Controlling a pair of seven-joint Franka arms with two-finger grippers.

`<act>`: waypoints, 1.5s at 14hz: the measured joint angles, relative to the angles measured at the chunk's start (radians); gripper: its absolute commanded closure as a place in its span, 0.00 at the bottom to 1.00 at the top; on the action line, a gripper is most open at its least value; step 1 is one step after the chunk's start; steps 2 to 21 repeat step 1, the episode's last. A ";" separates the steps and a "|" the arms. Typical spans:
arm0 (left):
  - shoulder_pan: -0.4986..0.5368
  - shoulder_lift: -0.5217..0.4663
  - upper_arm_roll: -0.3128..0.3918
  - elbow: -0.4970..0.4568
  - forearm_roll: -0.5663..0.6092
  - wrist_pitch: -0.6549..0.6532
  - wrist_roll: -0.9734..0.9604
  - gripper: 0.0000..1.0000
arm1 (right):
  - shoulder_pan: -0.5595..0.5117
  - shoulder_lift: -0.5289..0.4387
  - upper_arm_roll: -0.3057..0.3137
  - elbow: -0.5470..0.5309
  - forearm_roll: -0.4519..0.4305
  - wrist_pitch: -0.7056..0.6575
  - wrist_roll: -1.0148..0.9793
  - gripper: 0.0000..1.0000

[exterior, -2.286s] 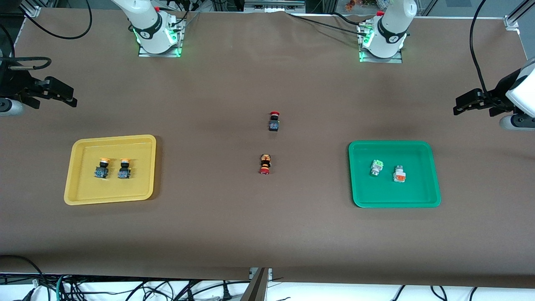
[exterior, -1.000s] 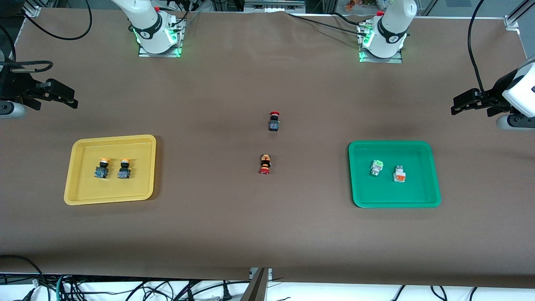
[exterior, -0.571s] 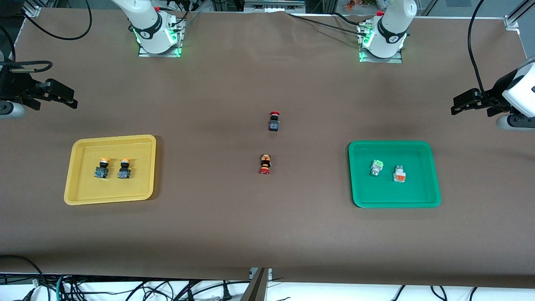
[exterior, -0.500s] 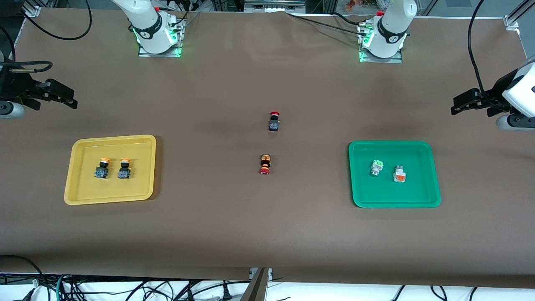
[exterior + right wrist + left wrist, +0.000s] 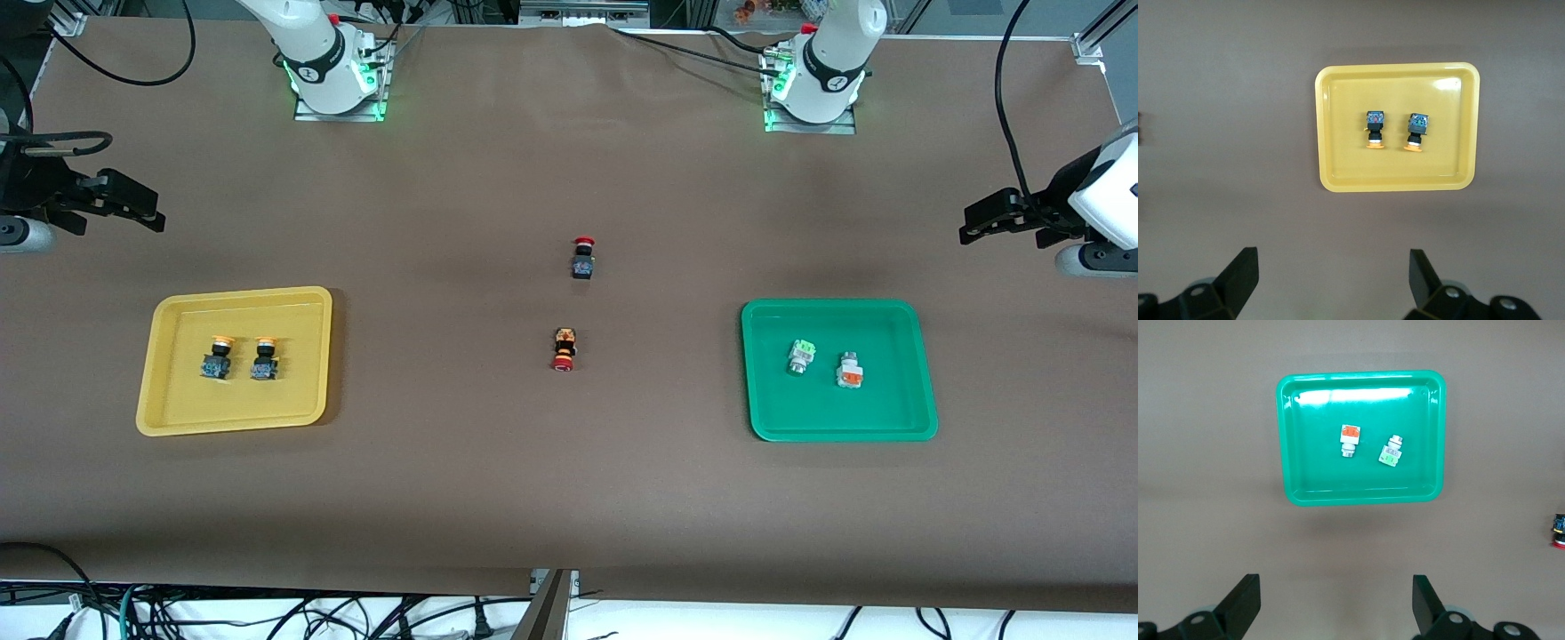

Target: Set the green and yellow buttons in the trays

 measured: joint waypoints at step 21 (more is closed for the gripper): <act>0.000 0.000 0.000 0.000 0.000 0.000 0.000 0.00 | 0.000 0.000 0.000 0.000 0.000 0.000 0.000 0.00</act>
